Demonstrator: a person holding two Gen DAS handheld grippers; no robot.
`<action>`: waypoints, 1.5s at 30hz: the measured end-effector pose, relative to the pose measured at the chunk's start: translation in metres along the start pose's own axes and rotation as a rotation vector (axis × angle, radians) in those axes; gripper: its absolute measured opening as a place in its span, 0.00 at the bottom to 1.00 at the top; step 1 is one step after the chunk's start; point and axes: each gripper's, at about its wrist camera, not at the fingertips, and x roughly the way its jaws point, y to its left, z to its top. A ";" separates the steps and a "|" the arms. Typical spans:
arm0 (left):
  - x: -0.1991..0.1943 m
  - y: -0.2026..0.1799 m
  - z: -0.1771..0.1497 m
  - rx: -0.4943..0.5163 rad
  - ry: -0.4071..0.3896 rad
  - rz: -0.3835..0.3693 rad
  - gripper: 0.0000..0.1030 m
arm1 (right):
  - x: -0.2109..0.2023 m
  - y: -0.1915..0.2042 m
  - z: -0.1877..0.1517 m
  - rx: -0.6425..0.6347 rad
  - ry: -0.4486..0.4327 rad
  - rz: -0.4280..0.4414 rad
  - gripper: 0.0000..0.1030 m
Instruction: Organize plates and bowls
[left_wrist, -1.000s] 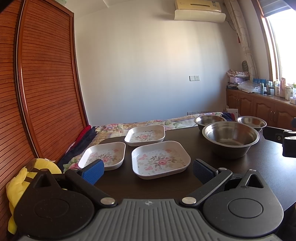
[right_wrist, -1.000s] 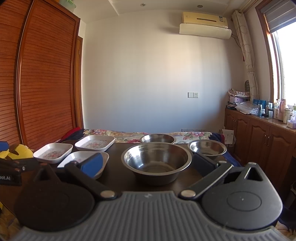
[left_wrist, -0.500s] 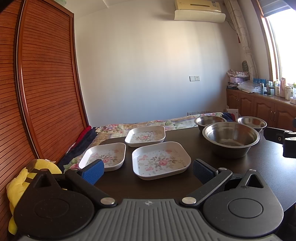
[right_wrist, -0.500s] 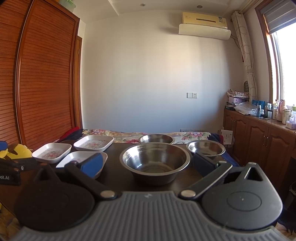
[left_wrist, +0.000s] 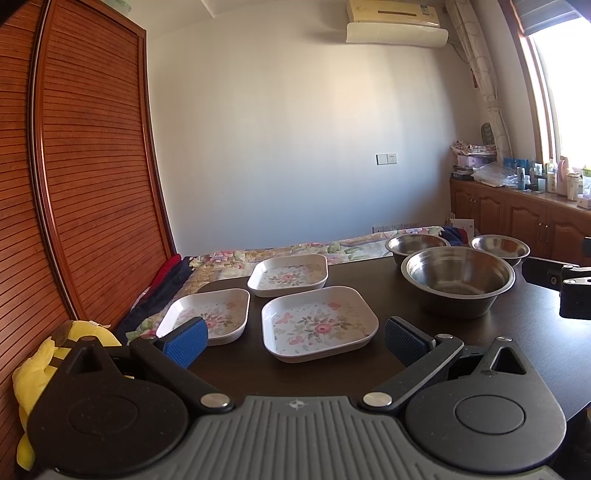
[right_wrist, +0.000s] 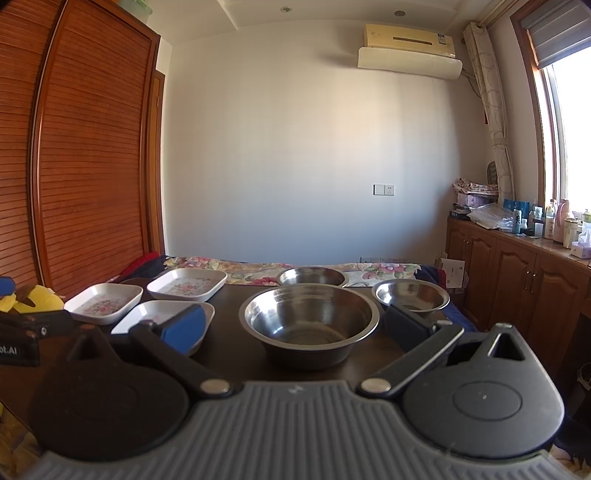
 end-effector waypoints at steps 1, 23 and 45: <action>-0.001 0.000 -0.001 0.000 -0.001 0.000 1.00 | 0.000 0.000 0.000 0.000 0.000 0.001 1.00; 0.010 0.006 -0.011 -0.005 0.034 0.008 1.00 | 0.005 0.004 -0.002 -0.011 0.014 0.006 1.00; 0.069 0.047 -0.020 -0.023 0.128 0.076 1.00 | 0.054 0.065 0.007 -0.144 0.070 0.227 0.90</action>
